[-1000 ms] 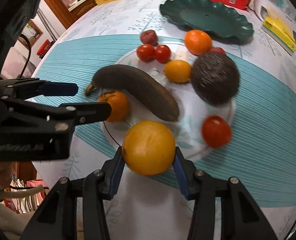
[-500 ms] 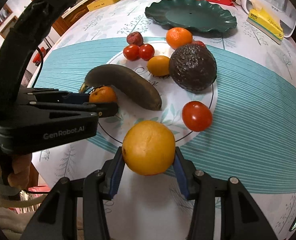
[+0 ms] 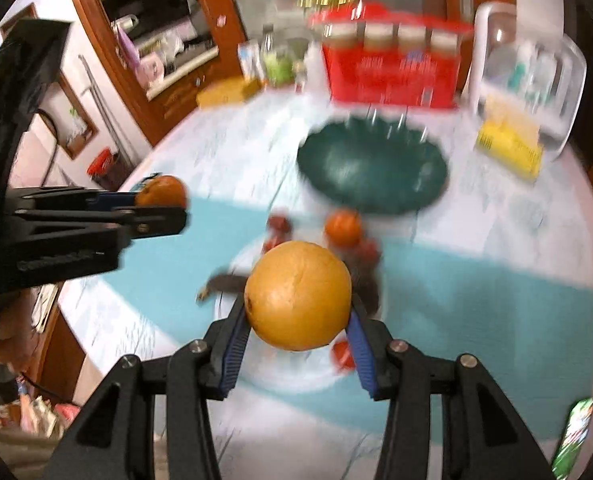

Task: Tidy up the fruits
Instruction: 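Place the tangerine on the green plate with the left tool while the right tool places the orange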

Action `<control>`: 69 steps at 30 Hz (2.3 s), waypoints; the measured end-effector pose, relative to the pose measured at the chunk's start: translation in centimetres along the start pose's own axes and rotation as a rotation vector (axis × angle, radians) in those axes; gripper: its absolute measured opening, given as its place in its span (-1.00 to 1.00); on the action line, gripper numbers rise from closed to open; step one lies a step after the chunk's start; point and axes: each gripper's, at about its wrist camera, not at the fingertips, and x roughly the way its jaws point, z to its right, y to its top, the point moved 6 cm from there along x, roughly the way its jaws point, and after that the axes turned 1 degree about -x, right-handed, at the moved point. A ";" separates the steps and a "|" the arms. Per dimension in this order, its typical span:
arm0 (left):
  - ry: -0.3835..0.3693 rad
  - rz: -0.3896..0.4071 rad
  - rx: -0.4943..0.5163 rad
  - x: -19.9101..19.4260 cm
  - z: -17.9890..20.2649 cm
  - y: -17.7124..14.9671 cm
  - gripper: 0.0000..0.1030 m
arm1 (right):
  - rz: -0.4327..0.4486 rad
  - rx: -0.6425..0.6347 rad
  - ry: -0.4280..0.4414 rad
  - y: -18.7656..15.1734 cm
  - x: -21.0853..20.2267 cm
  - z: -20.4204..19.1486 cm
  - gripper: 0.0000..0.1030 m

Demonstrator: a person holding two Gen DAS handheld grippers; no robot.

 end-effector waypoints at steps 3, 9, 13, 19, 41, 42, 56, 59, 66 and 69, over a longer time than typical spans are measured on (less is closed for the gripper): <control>0.036 0.059 0.011 -2.1 -0.3 4.1 -0.29 | 0.062 -0.005 -0.039 4.0 -1.0 1.6 -0.09; 0.063 0.137 0.022 -2.3 -1.7 10.8 -0.28 | 0.148 0.044 -0.120 11.2 -0.4 5.5 -0.09; 0.023 0.125 0.013 2.0 -2.0 13.0 -0.28 | 0.137 0.130 -0.161 14.0 3.5 8.4 -0.09; -0.047 0.056 -0.018 12.0 -2.1 13.6 -0.28 | 0.033 0.227 -0.206 13.2 11.3 11.7 -0.09; -0.074 -0.110 0.059 25.8 -0.8 10.7 0.59 | -0.076 0.213 -0.273 10.0 19.9 12.7 0.00; -0.083 -0.102 0.049 25.6 -1.0 10.9 0.59 | -0.069 0.209 -0.280 10.1 19.8 12.7 0.04; -0.150 -0.091 -0.043 21.4 -2.1 9.8 0.61 | -0.015 0.219 -0.297 10.4 15.8 11.1 0.29; -0.154 -0.055 -0.062 19.9 -2.3 9.9 0.61 | 0.000 0.227 -0.309 10.4 14.4 10.8 0.29; -0.137 0.040 -0.037 15.5 -2.5 9.8 0.61 | 0.035 0.243 -0.332 10.3 10.8 9.9 0.29; -0.129 0.071 -0.009 13.6 -2.3 9.3 0.61 | 0.052 0.249 -0.340 9.9 9.3 9.3 0.29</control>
